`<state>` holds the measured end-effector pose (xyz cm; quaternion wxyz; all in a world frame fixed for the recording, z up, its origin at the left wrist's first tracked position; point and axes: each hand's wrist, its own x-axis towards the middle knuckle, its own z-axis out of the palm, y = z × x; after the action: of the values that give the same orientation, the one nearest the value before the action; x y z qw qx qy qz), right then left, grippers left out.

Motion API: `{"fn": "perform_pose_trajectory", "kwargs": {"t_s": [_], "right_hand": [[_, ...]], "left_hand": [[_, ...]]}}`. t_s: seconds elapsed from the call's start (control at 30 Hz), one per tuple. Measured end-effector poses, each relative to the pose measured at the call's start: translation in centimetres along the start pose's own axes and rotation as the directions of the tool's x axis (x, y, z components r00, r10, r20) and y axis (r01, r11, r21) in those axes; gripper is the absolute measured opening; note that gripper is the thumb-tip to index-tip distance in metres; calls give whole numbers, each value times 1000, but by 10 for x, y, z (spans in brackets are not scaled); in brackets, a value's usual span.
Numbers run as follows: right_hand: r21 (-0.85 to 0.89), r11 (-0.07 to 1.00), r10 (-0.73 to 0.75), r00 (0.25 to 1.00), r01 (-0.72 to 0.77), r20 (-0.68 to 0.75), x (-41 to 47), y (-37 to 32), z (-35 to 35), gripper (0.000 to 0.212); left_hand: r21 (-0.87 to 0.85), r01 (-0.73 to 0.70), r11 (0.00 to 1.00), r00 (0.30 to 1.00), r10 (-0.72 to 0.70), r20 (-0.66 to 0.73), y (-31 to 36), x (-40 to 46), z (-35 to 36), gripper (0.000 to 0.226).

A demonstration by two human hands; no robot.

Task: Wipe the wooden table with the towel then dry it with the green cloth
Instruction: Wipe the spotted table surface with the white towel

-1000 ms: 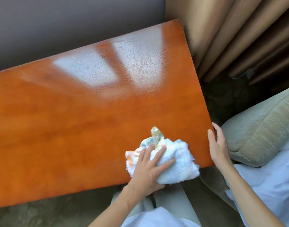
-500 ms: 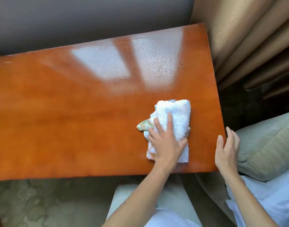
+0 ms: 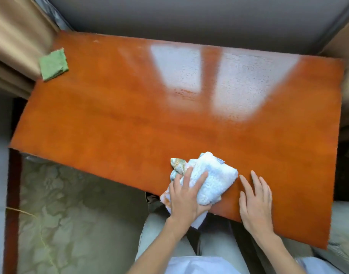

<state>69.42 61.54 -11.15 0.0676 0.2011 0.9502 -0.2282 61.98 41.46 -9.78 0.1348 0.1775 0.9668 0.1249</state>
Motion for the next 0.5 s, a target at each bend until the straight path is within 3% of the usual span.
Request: {"fn": "perform_pose_trajectory", "kwargs": {"t_s": [0.17, 0.4, 0.5], "right_hand": [[19, 968, -252, 957, 252, 142, 52, -104, 32, 47], [-76, 913, -355, 871, 401, 339, 75, -238, 86, 55], [-111, 911, -339, 873, 398, 350, 85, -290, 108, 56]], "left_hand": [[1, 142, 990, 988, -142, -57, -108, 12, -37, 92], [-21, 352, 936, 933, -352, -76, -282, 34, -99, 92], [-48, 408, 912, 905, -411, -113, -368, 45, -126, 93]]}}
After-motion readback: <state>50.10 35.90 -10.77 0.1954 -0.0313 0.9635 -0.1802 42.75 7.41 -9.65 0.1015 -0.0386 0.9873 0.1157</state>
